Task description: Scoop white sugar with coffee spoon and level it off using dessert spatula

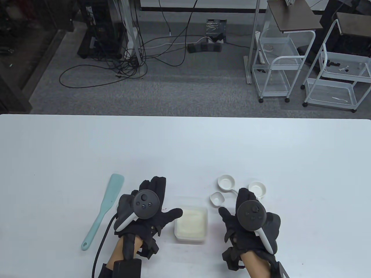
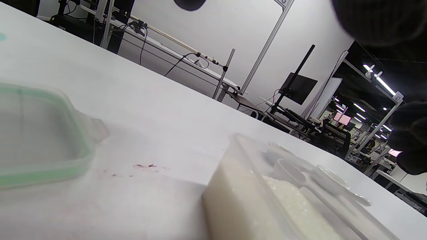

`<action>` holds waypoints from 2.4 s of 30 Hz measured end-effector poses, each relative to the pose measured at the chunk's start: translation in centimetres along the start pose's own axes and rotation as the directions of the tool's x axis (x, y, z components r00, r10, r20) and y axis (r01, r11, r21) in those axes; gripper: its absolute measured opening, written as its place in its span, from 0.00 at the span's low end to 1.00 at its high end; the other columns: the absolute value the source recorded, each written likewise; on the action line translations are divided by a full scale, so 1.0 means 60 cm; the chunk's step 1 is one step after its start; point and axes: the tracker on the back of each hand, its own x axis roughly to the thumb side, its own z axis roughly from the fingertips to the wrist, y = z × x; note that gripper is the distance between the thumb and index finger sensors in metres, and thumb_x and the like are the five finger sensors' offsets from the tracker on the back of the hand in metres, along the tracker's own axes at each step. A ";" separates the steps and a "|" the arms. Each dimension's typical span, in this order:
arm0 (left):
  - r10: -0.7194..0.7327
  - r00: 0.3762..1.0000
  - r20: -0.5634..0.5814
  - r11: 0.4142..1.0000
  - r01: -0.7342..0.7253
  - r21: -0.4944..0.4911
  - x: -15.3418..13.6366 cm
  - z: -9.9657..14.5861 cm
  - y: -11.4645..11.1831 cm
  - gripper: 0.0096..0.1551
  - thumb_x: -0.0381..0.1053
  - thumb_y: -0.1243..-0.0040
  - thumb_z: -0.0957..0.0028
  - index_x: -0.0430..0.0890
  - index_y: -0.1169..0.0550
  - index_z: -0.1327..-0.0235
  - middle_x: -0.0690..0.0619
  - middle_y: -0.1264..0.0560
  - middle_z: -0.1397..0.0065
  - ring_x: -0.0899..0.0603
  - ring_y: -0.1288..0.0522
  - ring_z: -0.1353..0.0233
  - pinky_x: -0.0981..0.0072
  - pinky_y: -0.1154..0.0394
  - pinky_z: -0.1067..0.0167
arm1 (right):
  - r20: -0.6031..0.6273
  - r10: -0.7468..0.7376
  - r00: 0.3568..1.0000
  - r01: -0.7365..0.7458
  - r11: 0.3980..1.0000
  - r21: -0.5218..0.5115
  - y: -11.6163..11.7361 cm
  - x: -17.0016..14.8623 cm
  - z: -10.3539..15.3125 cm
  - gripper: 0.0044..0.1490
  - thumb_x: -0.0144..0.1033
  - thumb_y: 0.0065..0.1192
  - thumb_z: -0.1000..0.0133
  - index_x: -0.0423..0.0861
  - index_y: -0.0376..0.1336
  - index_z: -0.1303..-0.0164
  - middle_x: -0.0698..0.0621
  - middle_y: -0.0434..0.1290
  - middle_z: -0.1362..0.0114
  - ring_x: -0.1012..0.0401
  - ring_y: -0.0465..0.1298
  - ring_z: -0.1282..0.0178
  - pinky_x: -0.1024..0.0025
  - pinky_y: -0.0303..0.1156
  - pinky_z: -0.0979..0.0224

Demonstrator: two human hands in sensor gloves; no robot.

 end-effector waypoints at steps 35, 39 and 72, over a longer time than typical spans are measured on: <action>-0.003 1.000 -0.005 1.000 0.003 -0.023 0.000 0.001 -0.001 0.70 0.79 0.47 0.61 0.42 0.56 0.16 0.37 0.55 0.11 0.19 0.54 0.18 0.16 0.54 0.31 | -0.091 0.557 0.825 -0.544 0.828 0.139 0.105 -0.033 -0.041 0.27 0.39 0.71 0.50 0.45 0.70 0.41 0.38 0.73 0.34 0.39 0.72 0.36 0.36 0.67 0.33; -0.004 1.000 -0.005 1.000 0.003 -0.023 0.001 0.001 -0.001 0.70 0.79 0.47 0.61 0.42 0.56 0.16 0.37 0.55 0.11 0.19 0.54 0.18 0.16 0.54 0.31 | -0.079 0.536 0.841 -0.523 0.841 0.137 0.104 -0.033 -0.042 0.26 0.38 0.71 0.50 0.44 0.70 0.42 0.38 0.73 0.34 0.39 0.73 0.36 0.36 0.67 0.33; -0.007 1.000 -0.015 0.999 0.007 -0.039 0.001 0.002 -0.001 0.70 0.79 0.48 0.61 0.42 0.56 0.16 0.36 0.55 0.11 0.19 0.55 0.18 0.16 0.55 0.32 | 0.040 0.035 0.999 -0.032 0.998 -0.062 -0.045 -0.007 -0.006 0.26 0.37 0.71 0.51 0.41 0.71 0.45 0.38 0.81 0.50 0.51 0.85 0.58 0.36 0.72 0.35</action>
